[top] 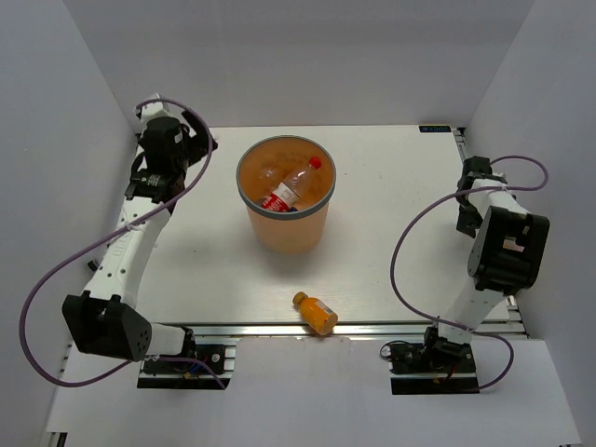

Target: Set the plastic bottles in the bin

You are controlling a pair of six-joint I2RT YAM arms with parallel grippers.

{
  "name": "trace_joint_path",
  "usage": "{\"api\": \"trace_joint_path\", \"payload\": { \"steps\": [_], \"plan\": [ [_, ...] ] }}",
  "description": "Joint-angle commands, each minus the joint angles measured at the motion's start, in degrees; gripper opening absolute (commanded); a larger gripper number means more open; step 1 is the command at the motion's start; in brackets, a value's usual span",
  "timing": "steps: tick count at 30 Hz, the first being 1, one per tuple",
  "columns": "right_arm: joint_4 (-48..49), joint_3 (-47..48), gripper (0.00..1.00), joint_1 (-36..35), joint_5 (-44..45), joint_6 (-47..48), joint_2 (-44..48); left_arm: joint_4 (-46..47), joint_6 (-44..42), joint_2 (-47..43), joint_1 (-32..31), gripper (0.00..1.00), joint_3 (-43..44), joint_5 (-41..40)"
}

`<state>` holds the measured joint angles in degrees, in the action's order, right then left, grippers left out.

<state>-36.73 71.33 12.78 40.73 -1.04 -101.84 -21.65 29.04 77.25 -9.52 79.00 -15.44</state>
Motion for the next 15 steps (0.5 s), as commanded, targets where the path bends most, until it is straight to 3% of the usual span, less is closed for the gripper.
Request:
{"api": "trace_joint_path", "payload": {
  "steps": [1,5,9,15],
  "plan": [
    [-0.53,1.35,0.89,0.58,13.30,4.29,-4.84,-0.77,1.46,-3.68,-0.15,0.98,-5.16,-0.56],
    [-0.63,0.74,0.90,3.04,19.73,3.85,-8.63,-0.24,2.25,-5.80,0.03,0.98,-10.87,-2.83],
    [-1.15,0.04,0.89,4.10,23.51,2.27,-10.39,-1.02,2.25,-5.27,0.73,0.98,-11.15,-4.33],
    [-1.49,-2.16,0.89,4.45,23.60,2.01,-13.46,0.12,2.87,-5.71,2.57,0.98,-11.42,-5.82]
  ]
}}
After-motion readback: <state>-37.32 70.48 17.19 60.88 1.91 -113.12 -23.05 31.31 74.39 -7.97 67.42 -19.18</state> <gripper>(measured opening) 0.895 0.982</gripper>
